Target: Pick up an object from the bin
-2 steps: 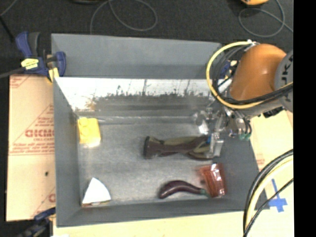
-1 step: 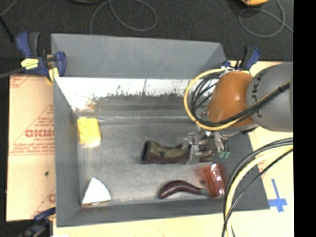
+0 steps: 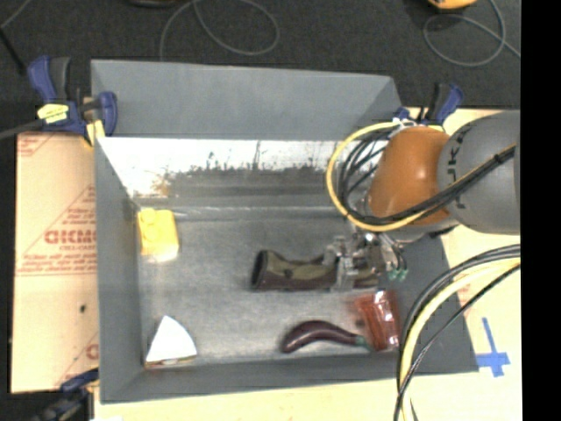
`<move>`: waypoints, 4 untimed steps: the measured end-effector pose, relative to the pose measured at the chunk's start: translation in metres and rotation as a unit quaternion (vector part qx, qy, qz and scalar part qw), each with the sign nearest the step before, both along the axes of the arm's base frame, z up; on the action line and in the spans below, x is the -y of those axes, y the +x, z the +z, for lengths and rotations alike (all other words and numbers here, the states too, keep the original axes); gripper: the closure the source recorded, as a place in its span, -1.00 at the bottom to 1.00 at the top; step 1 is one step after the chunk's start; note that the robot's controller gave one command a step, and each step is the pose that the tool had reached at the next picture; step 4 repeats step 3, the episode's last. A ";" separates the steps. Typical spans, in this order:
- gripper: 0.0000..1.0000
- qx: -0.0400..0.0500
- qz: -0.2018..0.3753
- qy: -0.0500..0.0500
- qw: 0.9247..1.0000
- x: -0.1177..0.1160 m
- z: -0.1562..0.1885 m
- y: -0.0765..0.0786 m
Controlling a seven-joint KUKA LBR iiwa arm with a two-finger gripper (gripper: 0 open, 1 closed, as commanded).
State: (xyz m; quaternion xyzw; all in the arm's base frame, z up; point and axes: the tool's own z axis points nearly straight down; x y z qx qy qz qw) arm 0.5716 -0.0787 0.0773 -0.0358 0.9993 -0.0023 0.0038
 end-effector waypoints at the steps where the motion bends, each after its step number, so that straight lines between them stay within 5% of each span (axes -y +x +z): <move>1: 1.00 0.002 -0.010 0.000 1.000 -0.002 0.043 0.011; 2: 1.00 0.002 -0.009 0.000 1.000 -0.002 0.043 0.010; 3: 1.00 0.005 0.016 -0.002 1.000 -0.002 0.237 0.011; 4: 1.00 0.005 0.016 -0.002 1.000 -0.002 0.237 0.011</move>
Offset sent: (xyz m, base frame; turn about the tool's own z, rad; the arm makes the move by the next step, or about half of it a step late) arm 0.0000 0.0000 0.0000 0.0000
